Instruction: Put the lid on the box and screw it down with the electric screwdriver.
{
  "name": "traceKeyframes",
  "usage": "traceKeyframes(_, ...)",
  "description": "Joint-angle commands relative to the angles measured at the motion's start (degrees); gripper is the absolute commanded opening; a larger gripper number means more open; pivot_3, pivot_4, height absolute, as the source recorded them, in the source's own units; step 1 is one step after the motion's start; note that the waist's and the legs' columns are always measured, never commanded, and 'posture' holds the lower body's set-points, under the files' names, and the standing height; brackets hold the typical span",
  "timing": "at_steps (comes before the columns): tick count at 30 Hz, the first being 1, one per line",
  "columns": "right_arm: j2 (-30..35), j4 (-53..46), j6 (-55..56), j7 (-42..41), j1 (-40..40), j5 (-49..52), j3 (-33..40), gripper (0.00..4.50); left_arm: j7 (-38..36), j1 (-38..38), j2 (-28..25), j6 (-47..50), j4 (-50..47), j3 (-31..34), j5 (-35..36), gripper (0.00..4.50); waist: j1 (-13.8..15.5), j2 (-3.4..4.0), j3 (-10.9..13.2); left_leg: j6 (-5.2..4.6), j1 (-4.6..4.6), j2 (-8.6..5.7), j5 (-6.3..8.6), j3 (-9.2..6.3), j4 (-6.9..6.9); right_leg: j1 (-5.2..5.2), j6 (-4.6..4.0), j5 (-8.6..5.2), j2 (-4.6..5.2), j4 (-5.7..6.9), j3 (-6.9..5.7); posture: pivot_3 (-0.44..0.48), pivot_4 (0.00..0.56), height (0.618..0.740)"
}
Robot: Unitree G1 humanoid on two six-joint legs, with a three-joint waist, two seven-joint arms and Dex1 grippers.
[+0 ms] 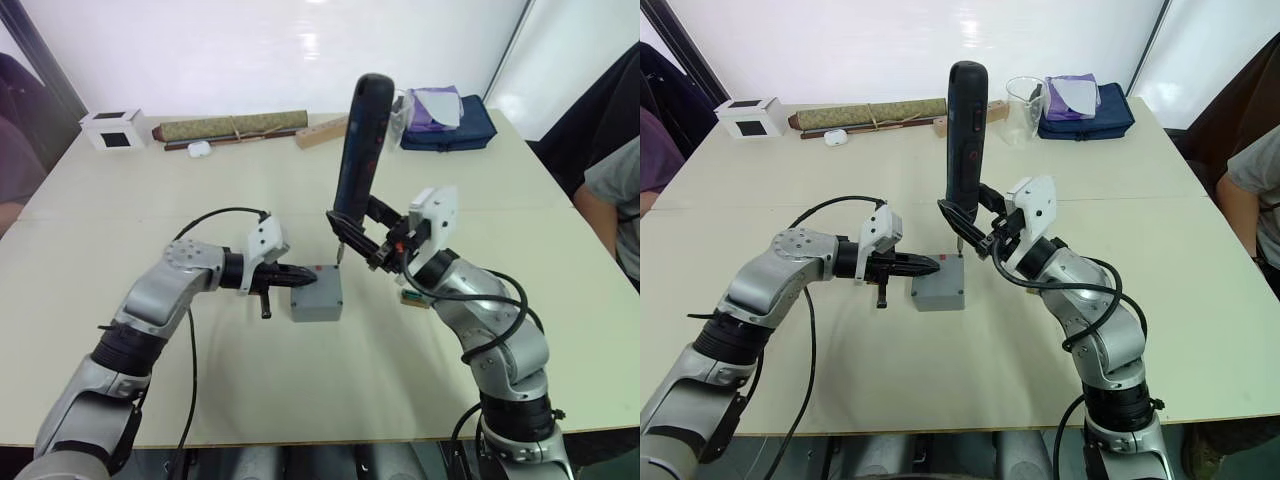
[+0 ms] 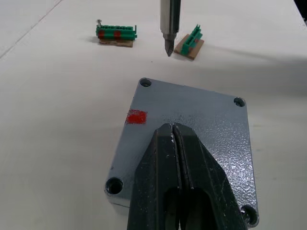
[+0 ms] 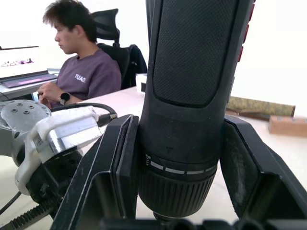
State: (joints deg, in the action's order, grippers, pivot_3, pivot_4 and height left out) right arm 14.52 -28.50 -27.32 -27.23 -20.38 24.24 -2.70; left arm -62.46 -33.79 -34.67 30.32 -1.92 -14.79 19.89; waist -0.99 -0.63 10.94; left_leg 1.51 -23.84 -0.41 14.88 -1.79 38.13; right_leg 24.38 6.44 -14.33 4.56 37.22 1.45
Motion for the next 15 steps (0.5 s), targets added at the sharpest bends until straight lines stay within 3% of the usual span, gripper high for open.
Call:
traceKeyframes(1,-0.89,-0.51,4.2,0.27,0.36,-1.65,-1.2,2.07,0.07,0.82,0.22,0.14,0.83,-1.01,-1.74,0.0,-0.01,0.0,0.0,0.0,0.05,0.0,0.0,0.0,0.0,-0.05,0.0,0.0,0.0,0.0,0.0,0.0,0.15,0.74)
traceKeyframes(15,-1.67,5.36,9.54,-0.59,0.33,-5.25,-3.53,2.07,-0.51,0.82,-0.11,1.43,-0.3,-0.56,-1.63,0.0,-0.01,0.0,0.0,0.0,0.12,0.0,0.0,0.0,0.0,-0.1,0.0,0.0,0.0,0.01,0.0,0.0,0.15,0.74)
